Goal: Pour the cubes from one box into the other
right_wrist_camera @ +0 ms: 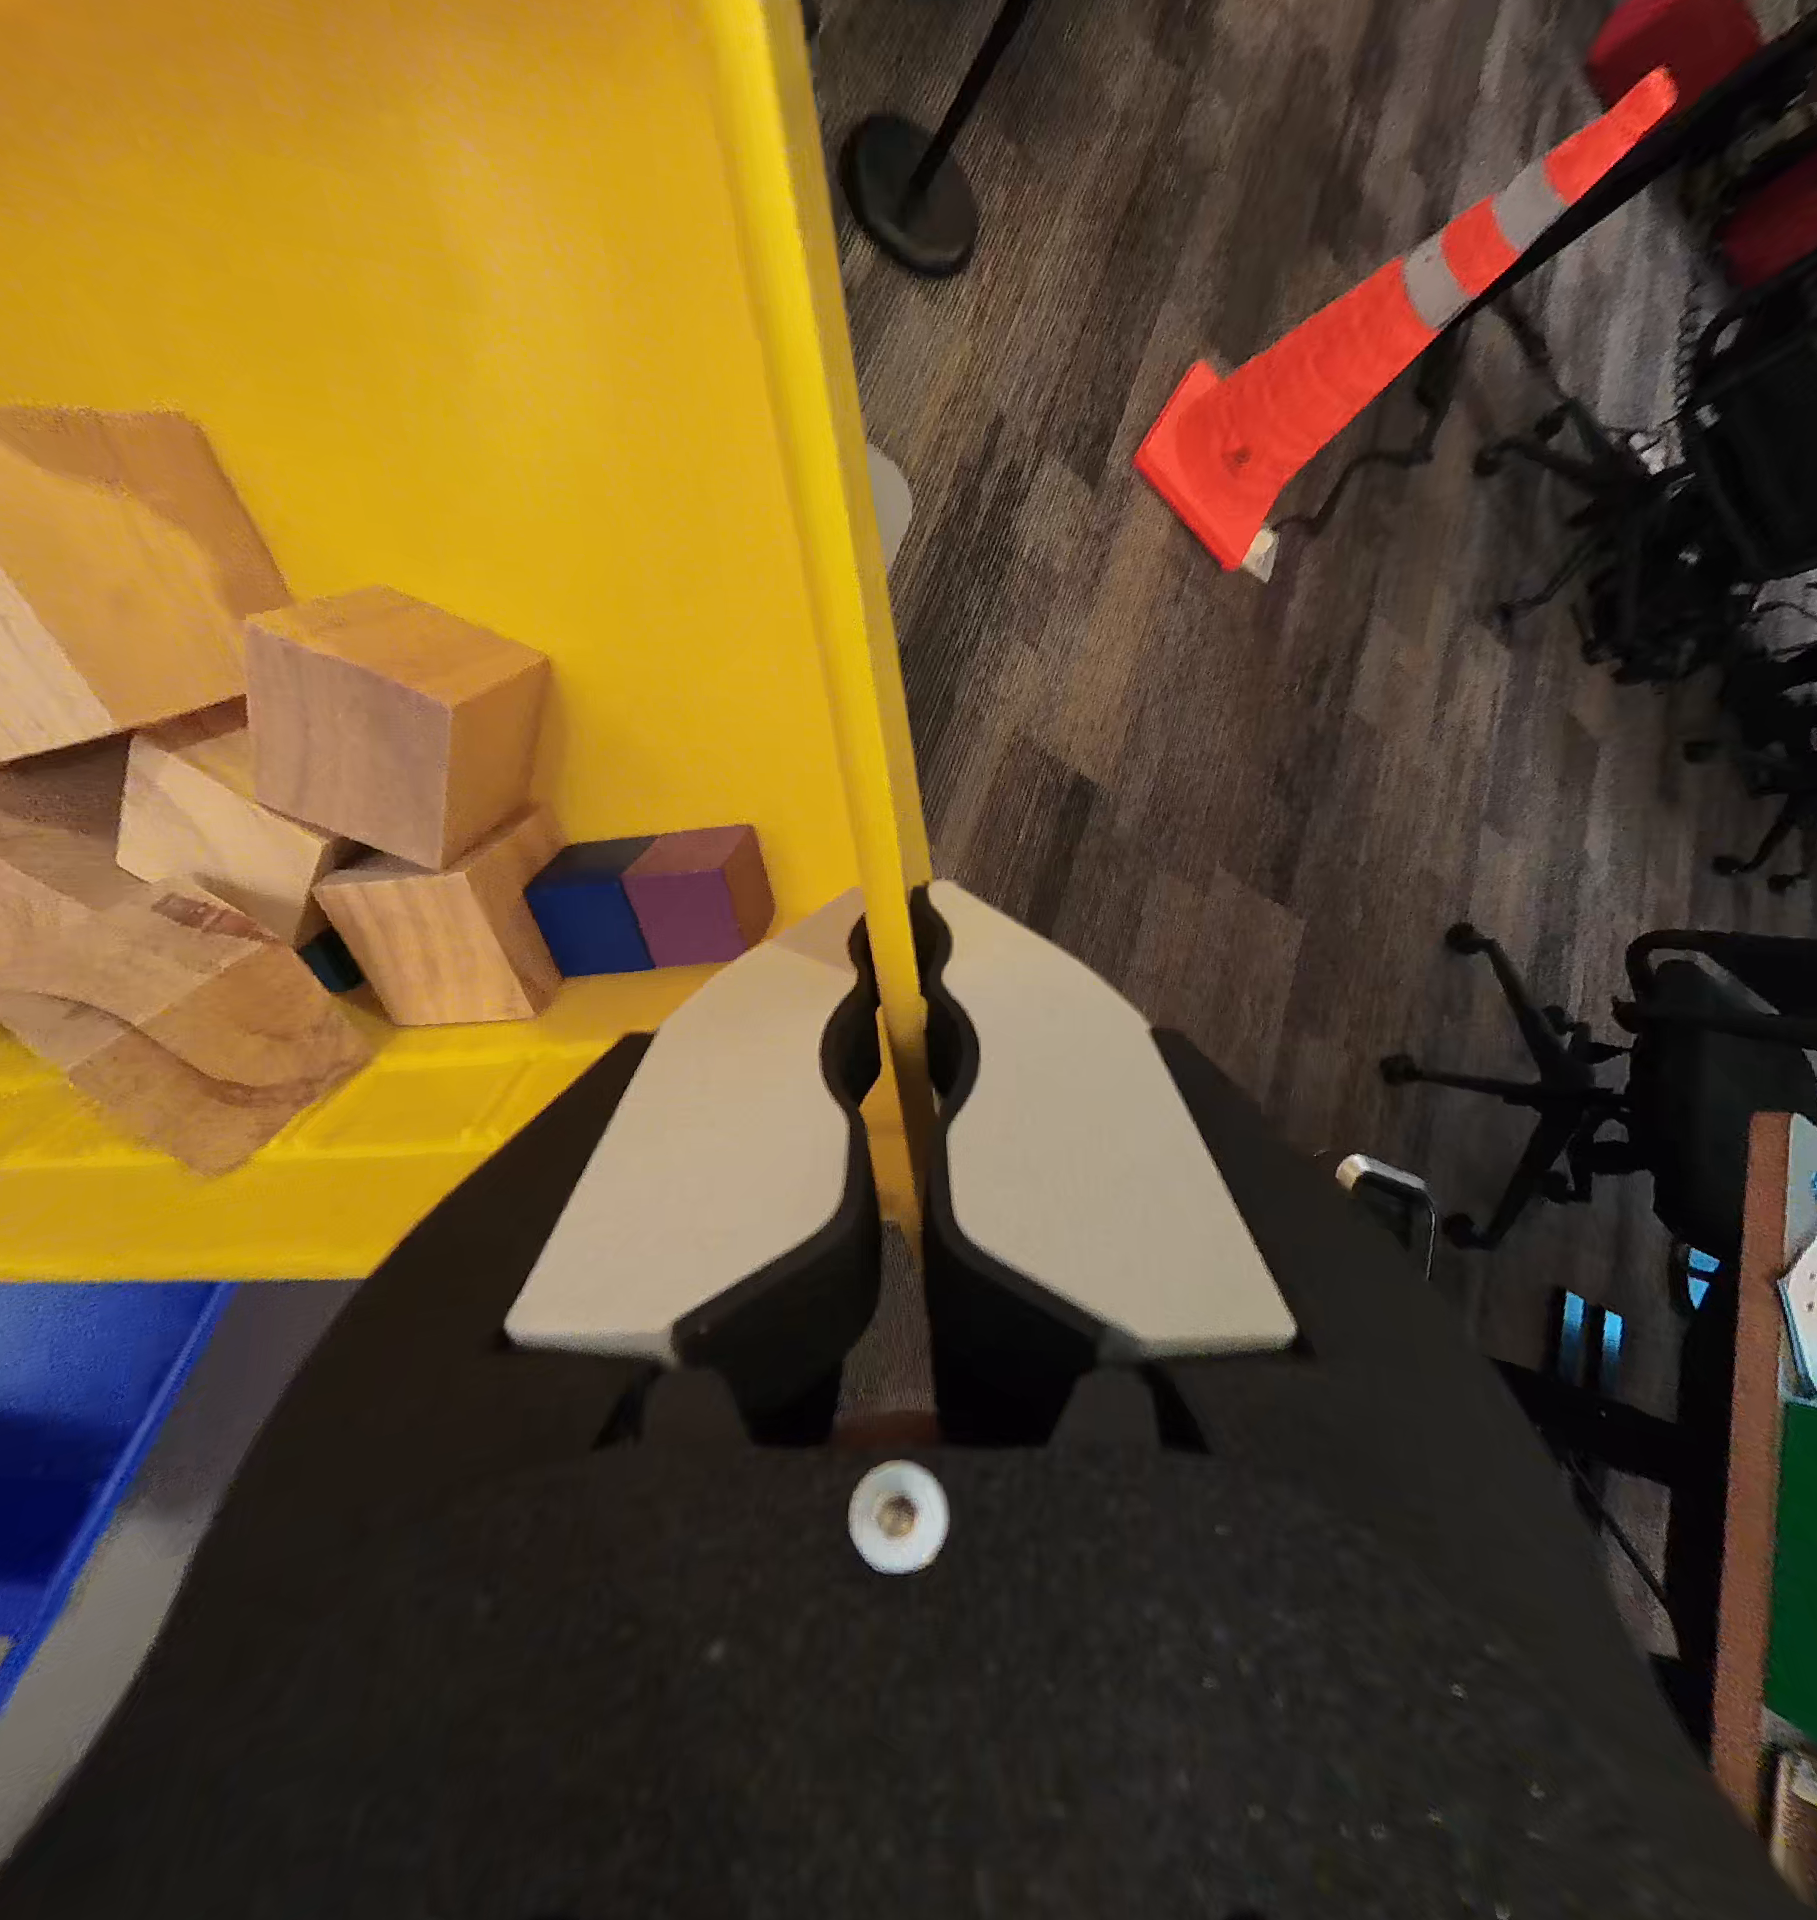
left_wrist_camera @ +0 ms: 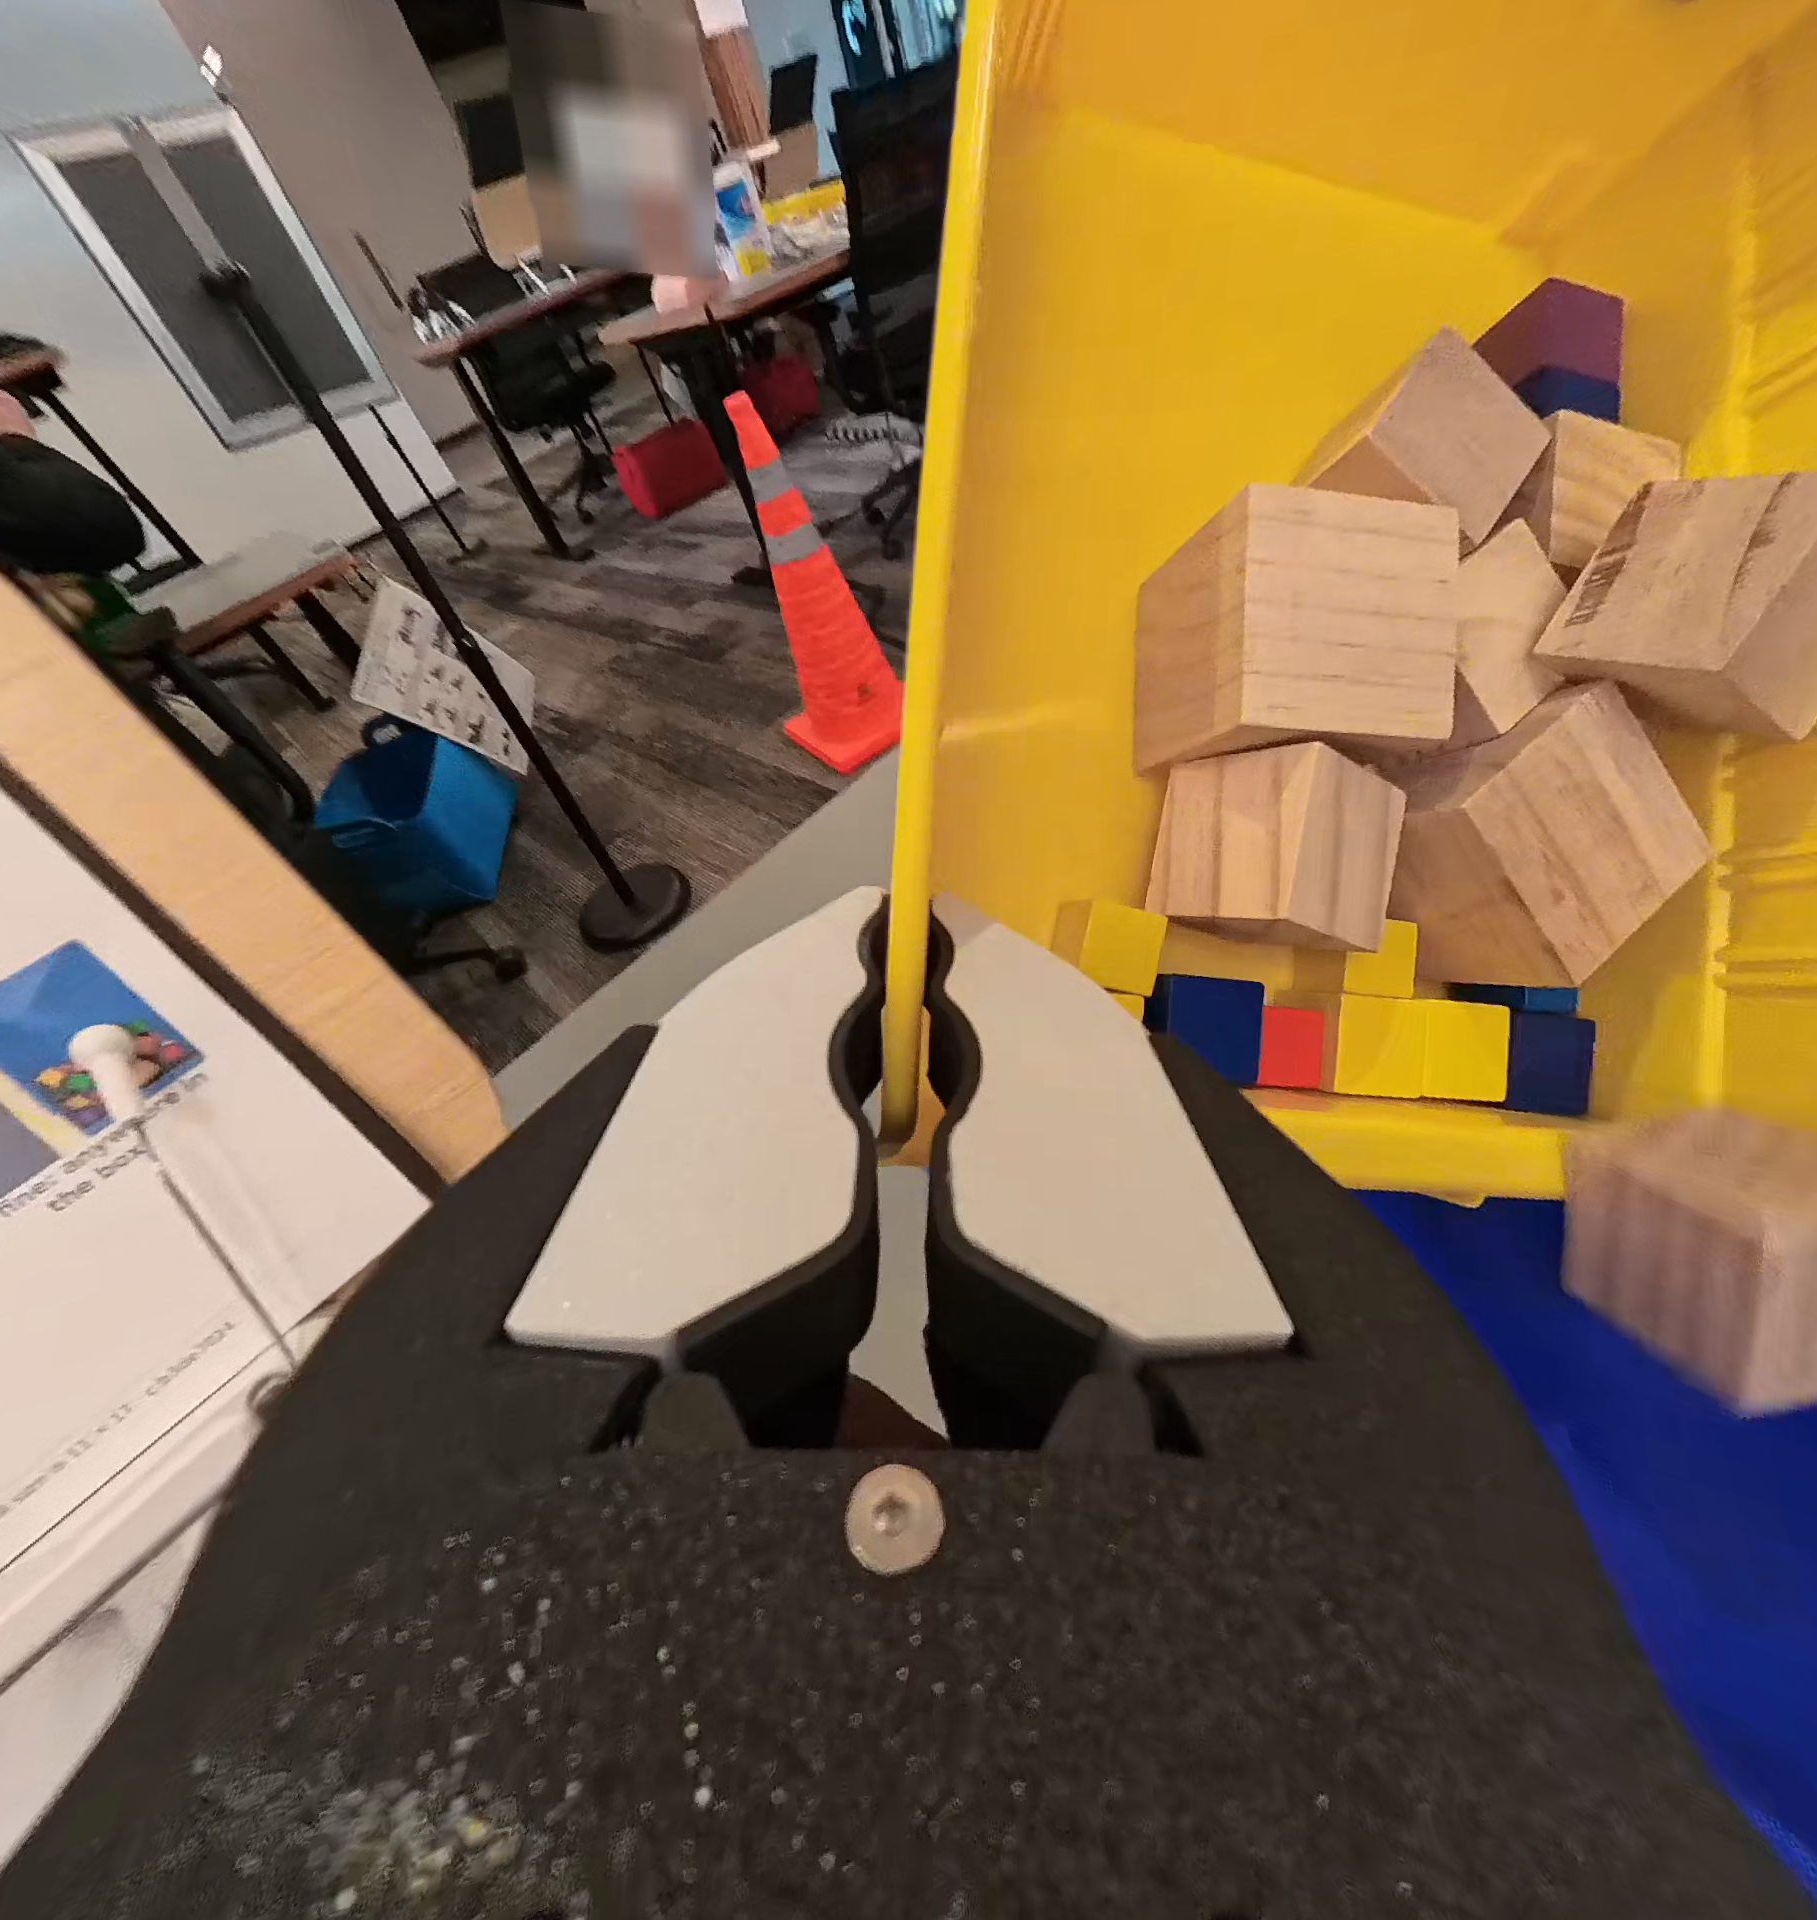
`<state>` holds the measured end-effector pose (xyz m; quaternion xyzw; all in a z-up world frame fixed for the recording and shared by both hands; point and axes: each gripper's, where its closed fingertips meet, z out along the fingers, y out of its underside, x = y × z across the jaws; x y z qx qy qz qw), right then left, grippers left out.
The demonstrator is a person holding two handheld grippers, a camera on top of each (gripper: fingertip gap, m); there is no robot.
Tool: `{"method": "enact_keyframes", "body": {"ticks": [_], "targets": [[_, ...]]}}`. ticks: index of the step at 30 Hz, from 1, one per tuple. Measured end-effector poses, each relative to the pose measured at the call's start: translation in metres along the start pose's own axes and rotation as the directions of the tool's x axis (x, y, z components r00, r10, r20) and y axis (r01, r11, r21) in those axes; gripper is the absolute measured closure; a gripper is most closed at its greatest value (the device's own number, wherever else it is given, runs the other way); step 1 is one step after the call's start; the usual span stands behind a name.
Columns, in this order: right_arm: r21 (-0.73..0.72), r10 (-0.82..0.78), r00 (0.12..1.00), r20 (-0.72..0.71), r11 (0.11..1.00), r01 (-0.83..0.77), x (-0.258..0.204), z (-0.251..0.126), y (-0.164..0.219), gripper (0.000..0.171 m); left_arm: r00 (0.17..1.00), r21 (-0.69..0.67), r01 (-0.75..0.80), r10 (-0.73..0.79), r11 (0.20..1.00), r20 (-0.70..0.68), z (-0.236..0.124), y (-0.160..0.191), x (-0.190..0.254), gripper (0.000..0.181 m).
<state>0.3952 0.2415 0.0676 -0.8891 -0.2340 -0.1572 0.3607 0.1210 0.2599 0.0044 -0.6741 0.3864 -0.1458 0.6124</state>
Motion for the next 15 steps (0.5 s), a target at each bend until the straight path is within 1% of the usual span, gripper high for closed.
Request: {"method": "enact_keyframes", "body": {"ticks": [3,5,8,10,12,15], "targets": [[0.086,0.018,0.997,-0.074,0.996,-0.011,-0.004,-0.014,-0.013,0.167,0.997,0.075,-0.047,0.043,0.996,0.057,-0.009,-0.001,-0.004,0.178],[0.13,-0.019,0.988,-0.154,0.991,0.039,-0.007,-0.023,-0.014,0.167,0.994,0.117,-0.076,0.065,0.99,0.091,-0.013,0.0,-0.005,0.178],[0.221,0.025,0.975,-0.222,0.975,0.026,-0.015,-0.034,-0.012,0.167,0.99,0.173,-0.084,0.062,0.981,0.13,-0.017,0.002,-0.006,0.178],[0.272,0.028,0.96,-0.279,0.961,0.052,-0.02,-0.041,-0.01,0.167,0.988,0.207,-0.08,0.05,0.975,0.148,-0.02,0.004,-0.006,0.178],[0.297,0.01,0.942,-0.335,0.95,0.095,-0.026,-0.046,-0.006,0.167,0.985,0.227,-0.084,0.046,0.97,0.169,-0.022,0.008,-0.006,0.178],[0.337,0.017,0.923,-0.385,0.933,0.123,-0.031,-0.053,-0.002,0.167,0.975,0.246,-0.13,0.079,0.96,0.207,-0.023,0.012,-0.004,0.178]]}}
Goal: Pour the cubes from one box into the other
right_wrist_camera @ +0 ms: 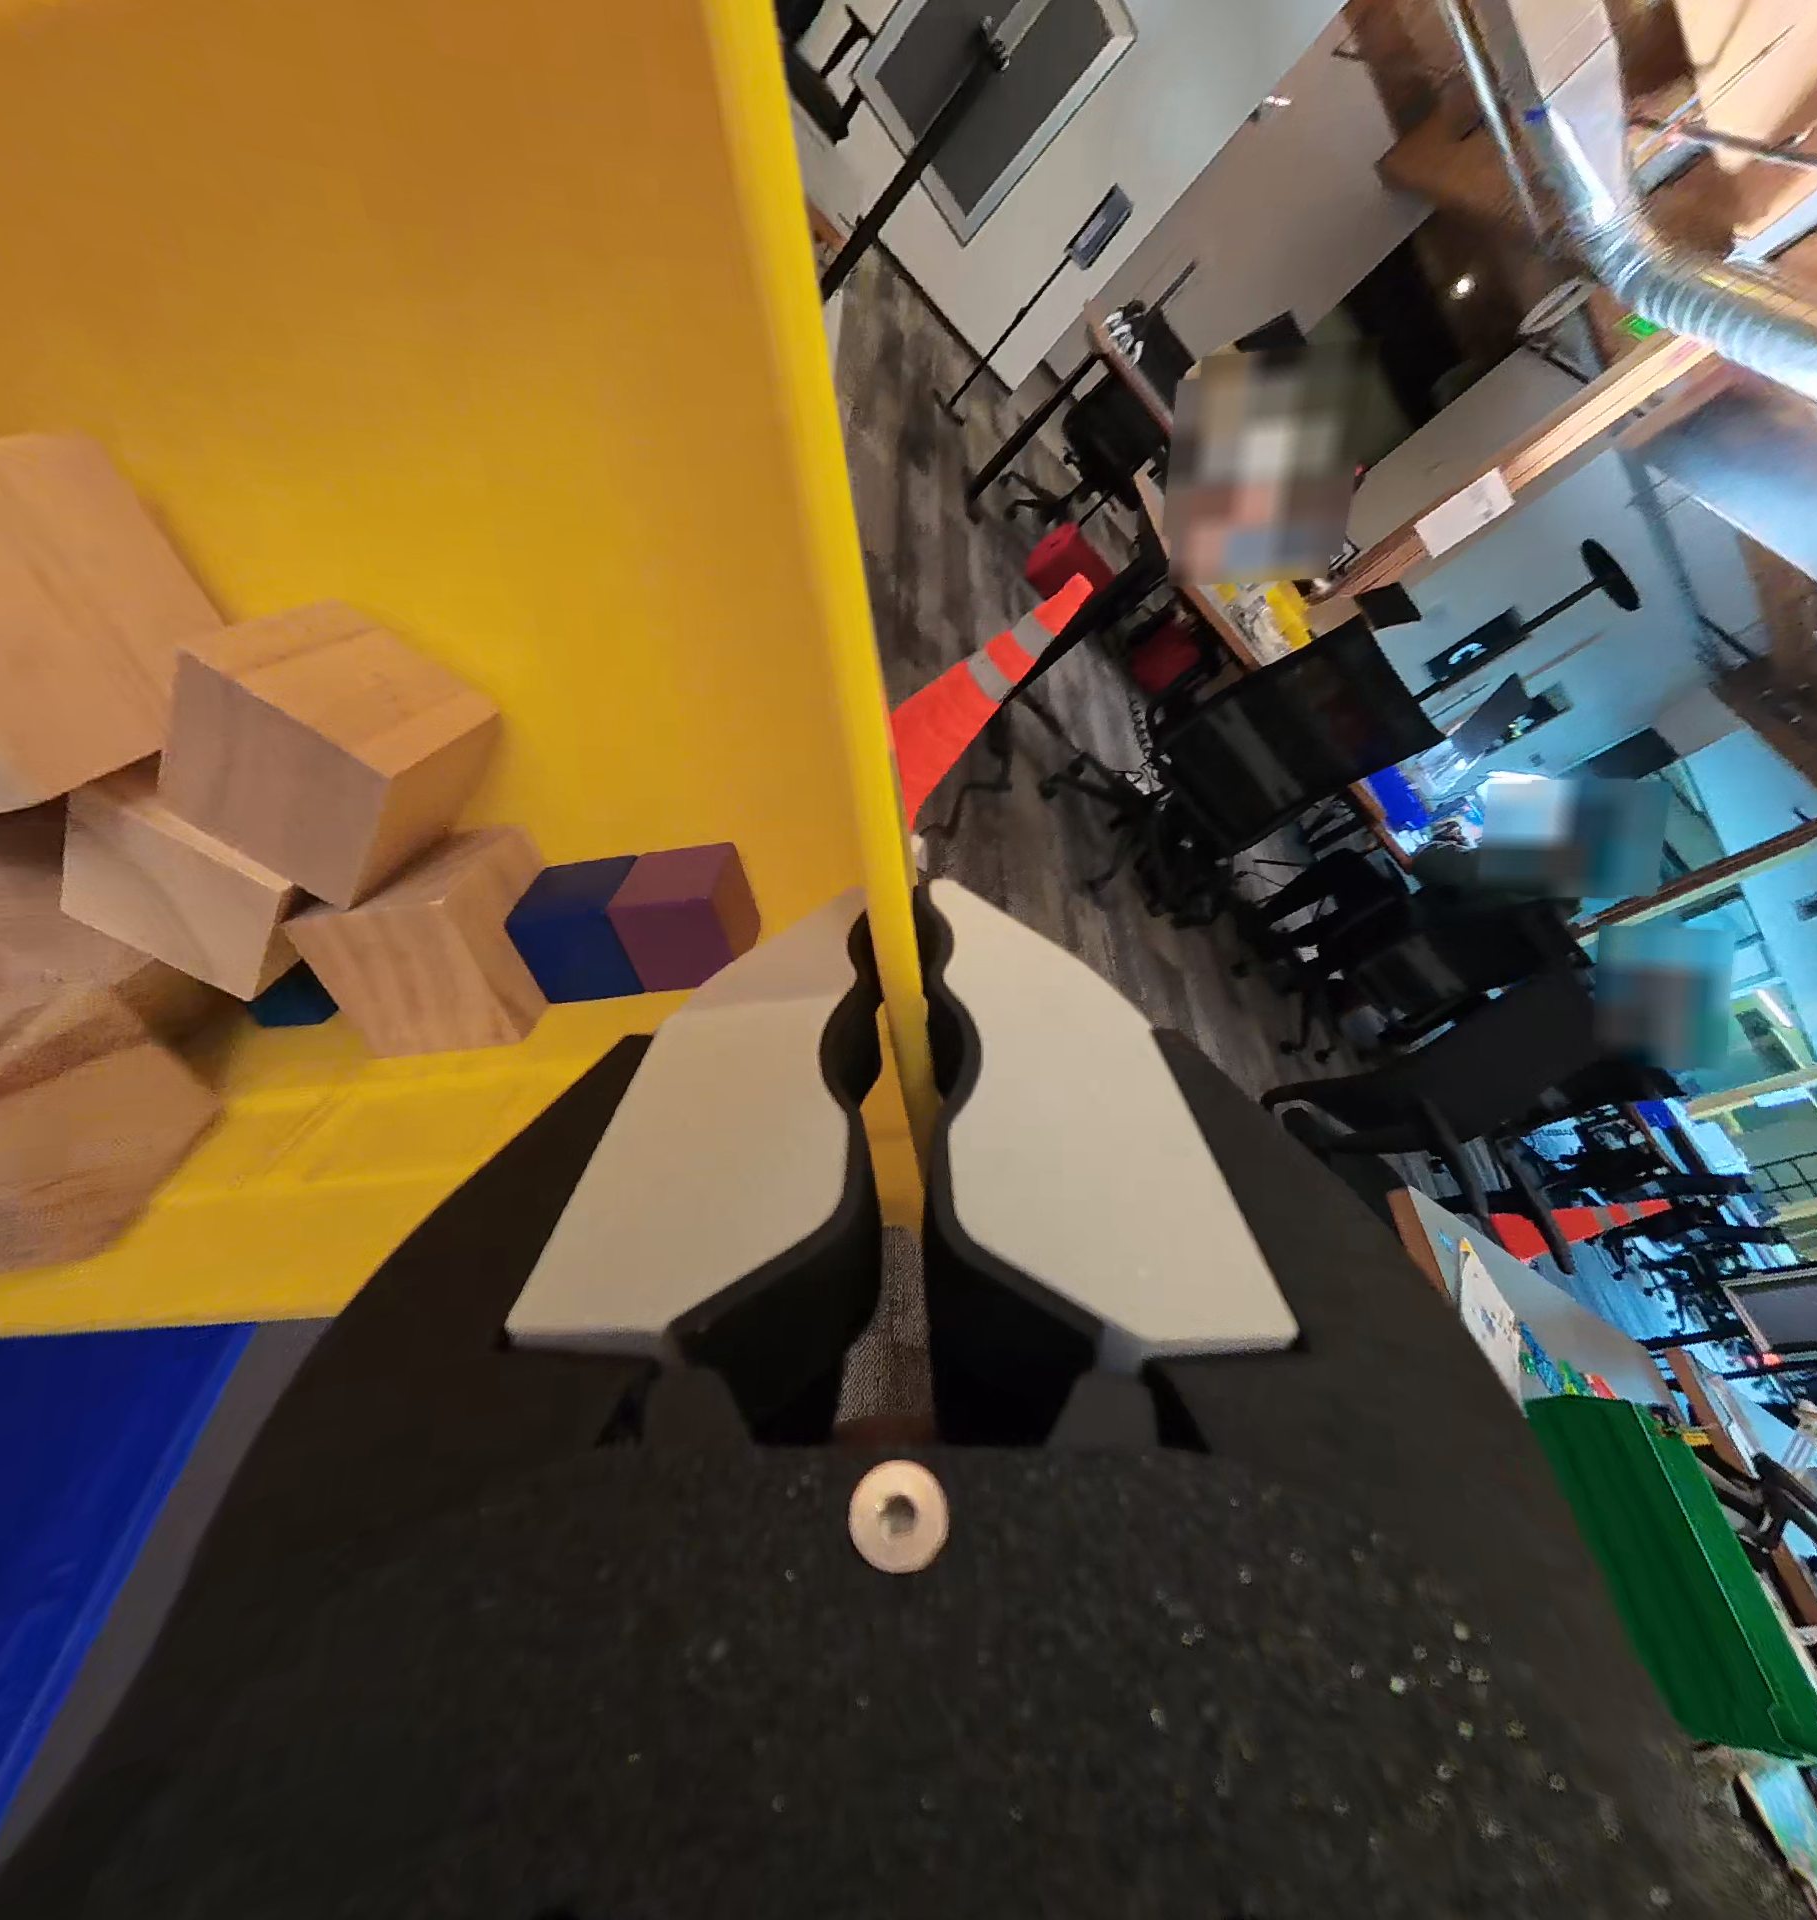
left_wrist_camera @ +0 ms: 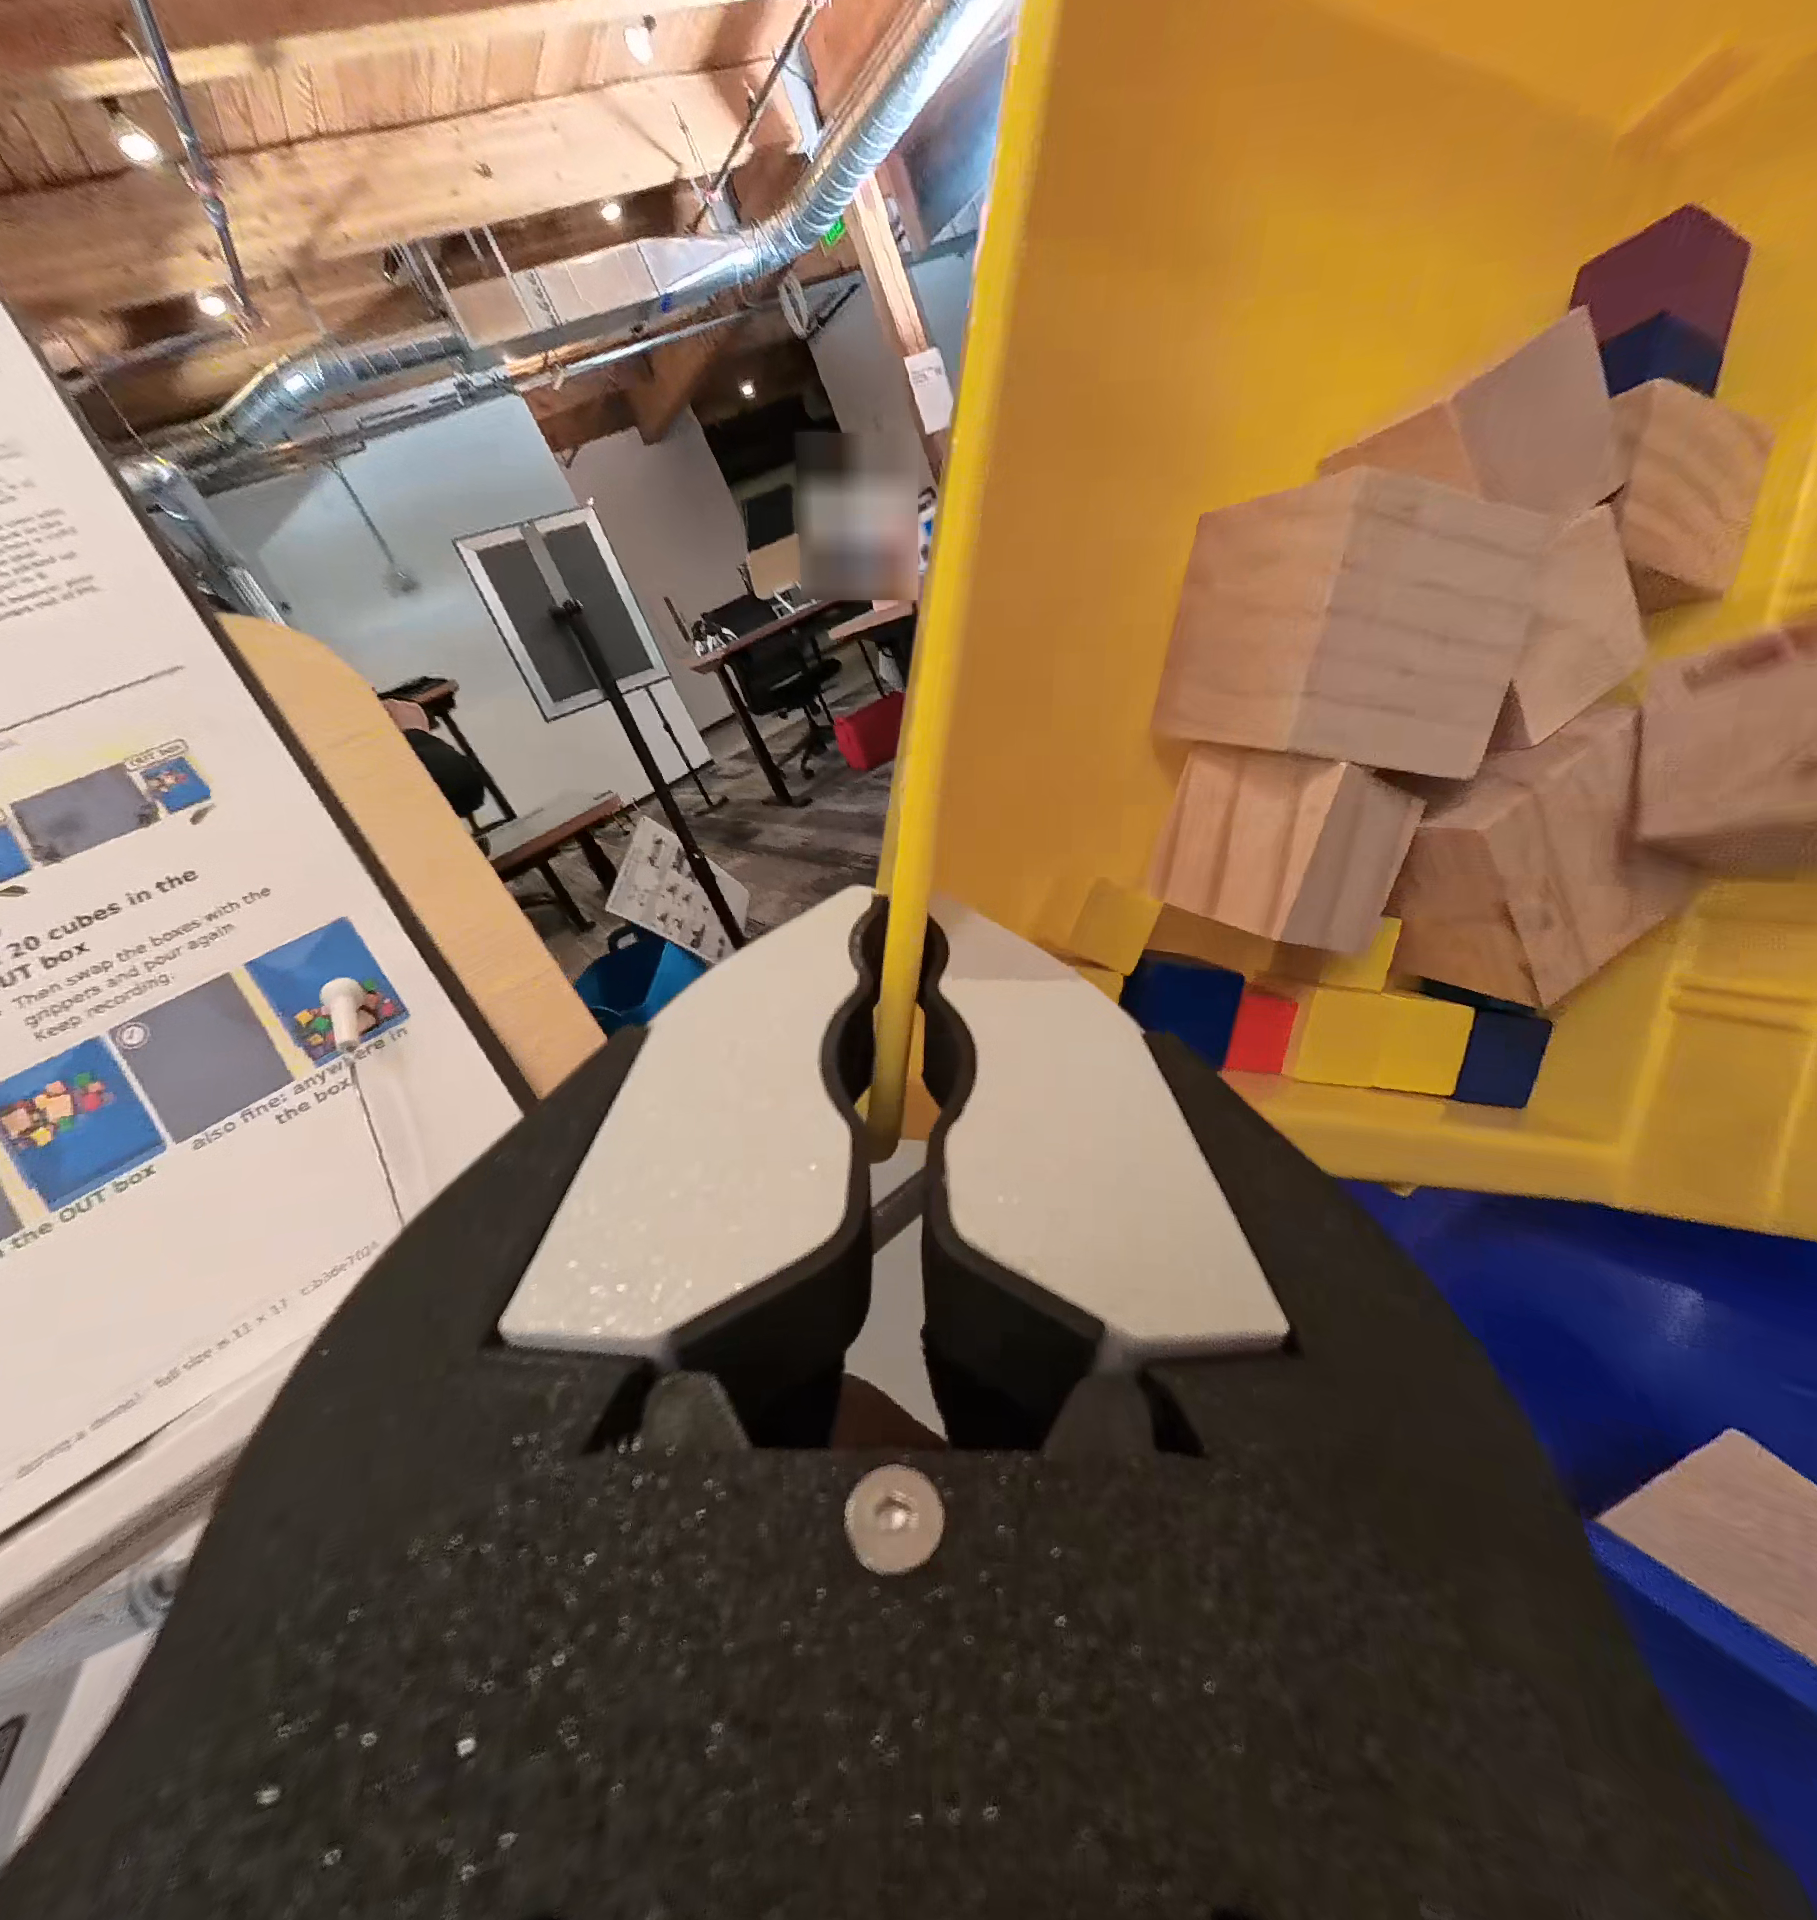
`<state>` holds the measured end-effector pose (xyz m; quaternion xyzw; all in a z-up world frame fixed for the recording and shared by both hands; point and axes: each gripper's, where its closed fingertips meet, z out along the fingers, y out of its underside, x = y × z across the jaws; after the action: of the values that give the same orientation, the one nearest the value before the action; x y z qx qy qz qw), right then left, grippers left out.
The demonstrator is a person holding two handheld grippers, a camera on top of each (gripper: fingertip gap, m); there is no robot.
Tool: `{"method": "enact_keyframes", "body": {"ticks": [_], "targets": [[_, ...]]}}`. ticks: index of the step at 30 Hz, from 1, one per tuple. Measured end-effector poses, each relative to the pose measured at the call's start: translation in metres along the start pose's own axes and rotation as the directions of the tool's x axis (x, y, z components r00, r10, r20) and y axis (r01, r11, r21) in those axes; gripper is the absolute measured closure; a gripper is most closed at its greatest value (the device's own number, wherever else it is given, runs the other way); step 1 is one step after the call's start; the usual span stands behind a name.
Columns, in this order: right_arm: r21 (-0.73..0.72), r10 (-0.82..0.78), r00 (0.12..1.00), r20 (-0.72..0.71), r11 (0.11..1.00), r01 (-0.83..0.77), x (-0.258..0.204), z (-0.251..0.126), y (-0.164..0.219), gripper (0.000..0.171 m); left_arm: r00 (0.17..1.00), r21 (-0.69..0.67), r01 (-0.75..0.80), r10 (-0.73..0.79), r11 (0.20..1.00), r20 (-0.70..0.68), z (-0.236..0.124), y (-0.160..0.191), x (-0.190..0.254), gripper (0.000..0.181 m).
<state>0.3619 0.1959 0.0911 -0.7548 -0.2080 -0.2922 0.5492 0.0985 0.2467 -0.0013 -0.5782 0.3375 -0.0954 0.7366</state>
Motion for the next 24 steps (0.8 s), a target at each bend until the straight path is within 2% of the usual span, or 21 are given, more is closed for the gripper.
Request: {"method": "enact_keyframes", "body": {"ticks": [8,19,24], "targets": [[0.004,0.008,0.999,-0.034,1.0,-0.008,-0.004,-0.002,0.01,0.167,1.0,-0.038,-0.028,0.028,0.999,-0.005,0.002,0.013,0.009,0.178],[0.202,-0.022,0.953,-0.303,0.976,0.087,-0.019,-0.056,0.005,0.168,0.993,0.018,-0.086,0.085,0.996,0.086,-0.008,0.02,0.01,0.178],[0.189,0.025,0.956,-0.291,0.981,0.032,-0.024,-0.058,0.015,0.168,0.994,0.011,-0.084,0.083,0.996,0.077,-0.009,0.021,0.011,0.178]]}}
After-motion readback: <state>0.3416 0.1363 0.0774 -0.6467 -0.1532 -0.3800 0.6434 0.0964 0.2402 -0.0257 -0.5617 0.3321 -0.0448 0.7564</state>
